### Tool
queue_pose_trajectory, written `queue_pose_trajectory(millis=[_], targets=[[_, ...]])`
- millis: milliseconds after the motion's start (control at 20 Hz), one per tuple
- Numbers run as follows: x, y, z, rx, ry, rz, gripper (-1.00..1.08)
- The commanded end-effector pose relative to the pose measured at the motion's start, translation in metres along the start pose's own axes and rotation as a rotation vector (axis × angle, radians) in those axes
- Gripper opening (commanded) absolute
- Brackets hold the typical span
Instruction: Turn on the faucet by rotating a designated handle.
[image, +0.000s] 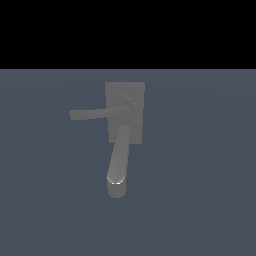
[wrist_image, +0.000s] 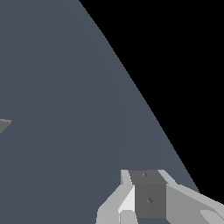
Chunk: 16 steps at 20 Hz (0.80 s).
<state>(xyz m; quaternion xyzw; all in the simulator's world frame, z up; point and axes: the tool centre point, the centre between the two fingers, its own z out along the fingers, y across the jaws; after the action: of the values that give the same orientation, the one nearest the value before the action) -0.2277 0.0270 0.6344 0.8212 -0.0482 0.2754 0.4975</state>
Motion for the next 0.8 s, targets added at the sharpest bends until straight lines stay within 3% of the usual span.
queue_pose_trajectory(millis=[0, 400, 750], targets=[[0.011, 0.002, -0.018, -0.097, 0.071, -0.006, -1.0], [0.044, -0.012, -0.08, -0.385, 0.294, -0.063, -1.0], [0.068, -0.052, -0.131, -0.613, 0.487, -0.163, -1.0]])
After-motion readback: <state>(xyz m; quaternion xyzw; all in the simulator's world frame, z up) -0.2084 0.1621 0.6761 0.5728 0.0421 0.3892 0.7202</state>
